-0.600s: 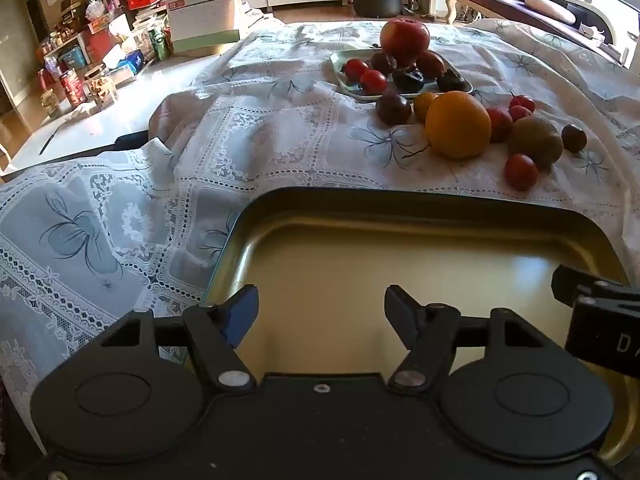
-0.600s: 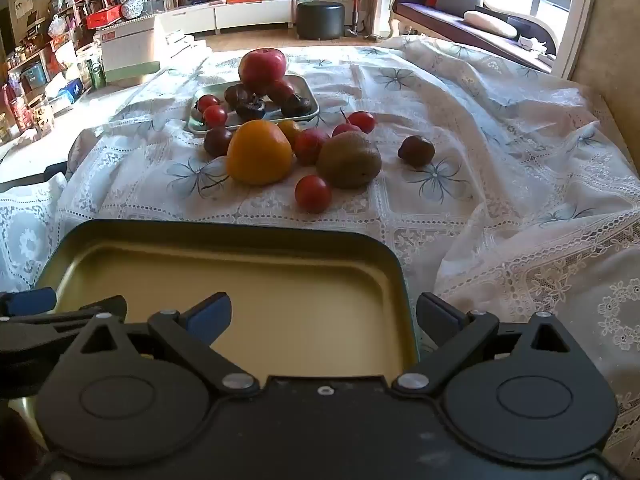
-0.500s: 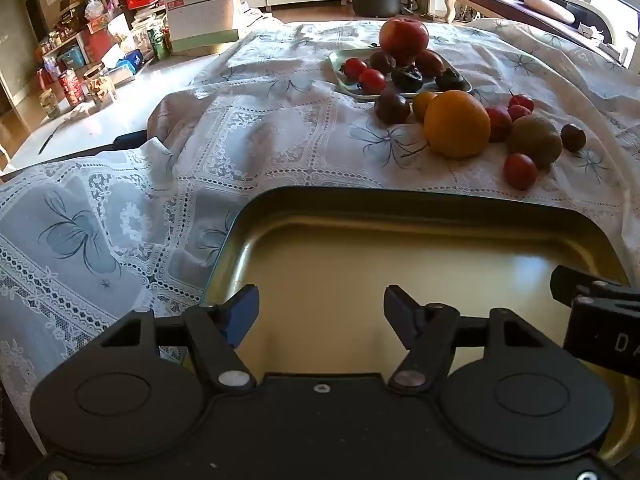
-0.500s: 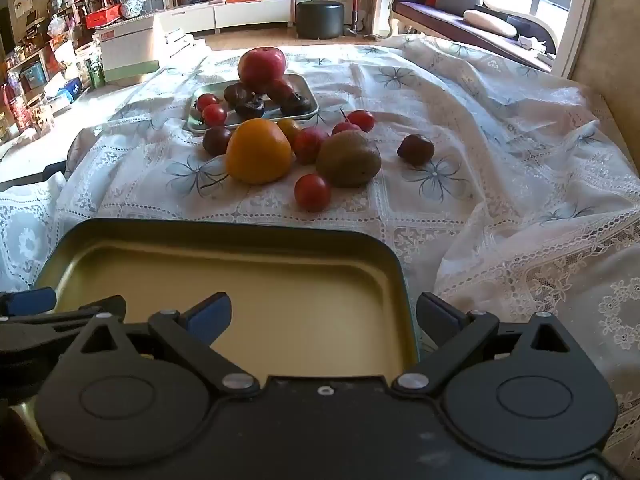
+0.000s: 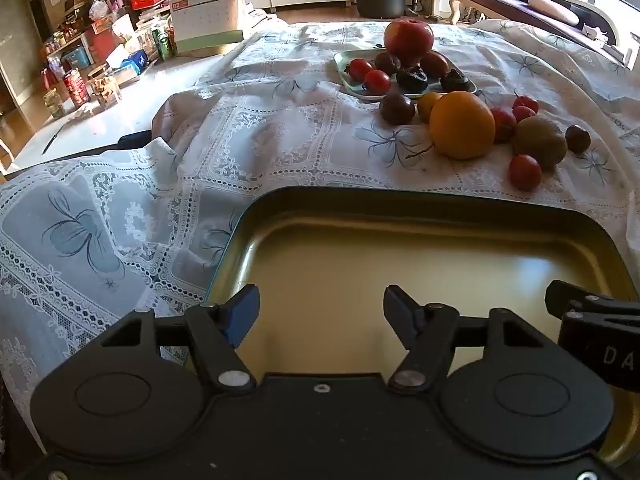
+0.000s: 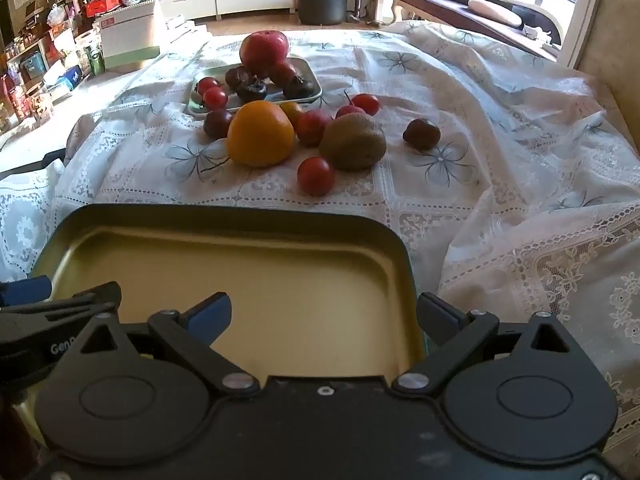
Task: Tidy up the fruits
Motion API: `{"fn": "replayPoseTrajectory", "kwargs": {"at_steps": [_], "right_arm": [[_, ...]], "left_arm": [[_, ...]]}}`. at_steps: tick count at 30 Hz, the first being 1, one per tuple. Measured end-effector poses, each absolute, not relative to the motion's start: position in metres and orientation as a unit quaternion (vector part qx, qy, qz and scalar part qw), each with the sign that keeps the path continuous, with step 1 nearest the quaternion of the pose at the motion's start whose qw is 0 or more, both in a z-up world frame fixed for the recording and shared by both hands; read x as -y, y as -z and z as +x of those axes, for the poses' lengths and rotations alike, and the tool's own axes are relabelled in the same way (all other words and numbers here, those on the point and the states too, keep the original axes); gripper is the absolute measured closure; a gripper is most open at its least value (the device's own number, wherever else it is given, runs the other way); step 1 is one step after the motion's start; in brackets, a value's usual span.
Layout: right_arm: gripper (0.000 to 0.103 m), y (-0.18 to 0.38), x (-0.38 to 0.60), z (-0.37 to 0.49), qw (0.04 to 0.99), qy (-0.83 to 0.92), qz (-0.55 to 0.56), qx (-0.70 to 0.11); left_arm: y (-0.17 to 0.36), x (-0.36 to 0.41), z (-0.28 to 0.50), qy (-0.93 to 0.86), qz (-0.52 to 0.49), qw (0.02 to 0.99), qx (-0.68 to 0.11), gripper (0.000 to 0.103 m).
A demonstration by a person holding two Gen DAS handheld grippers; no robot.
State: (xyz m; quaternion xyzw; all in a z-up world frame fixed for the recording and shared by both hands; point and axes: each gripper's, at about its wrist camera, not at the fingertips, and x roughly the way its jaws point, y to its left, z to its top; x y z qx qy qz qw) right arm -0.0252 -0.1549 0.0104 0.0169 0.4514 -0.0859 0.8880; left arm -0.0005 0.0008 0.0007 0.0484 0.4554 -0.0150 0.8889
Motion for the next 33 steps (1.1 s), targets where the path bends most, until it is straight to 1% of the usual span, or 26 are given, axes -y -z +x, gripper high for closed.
{"fn": "replayPoseTrajectory", "kwargs": {"at_steps": [33], "right_arm": [[0.0,-0.0053,0.1538,-0.0225,0.88,0.081,0.019,-0.467]], "left_arm": [[0.0034,-0.0006,-0.0006,0.013,0.047,0.888,-0.458,0.033]]}}
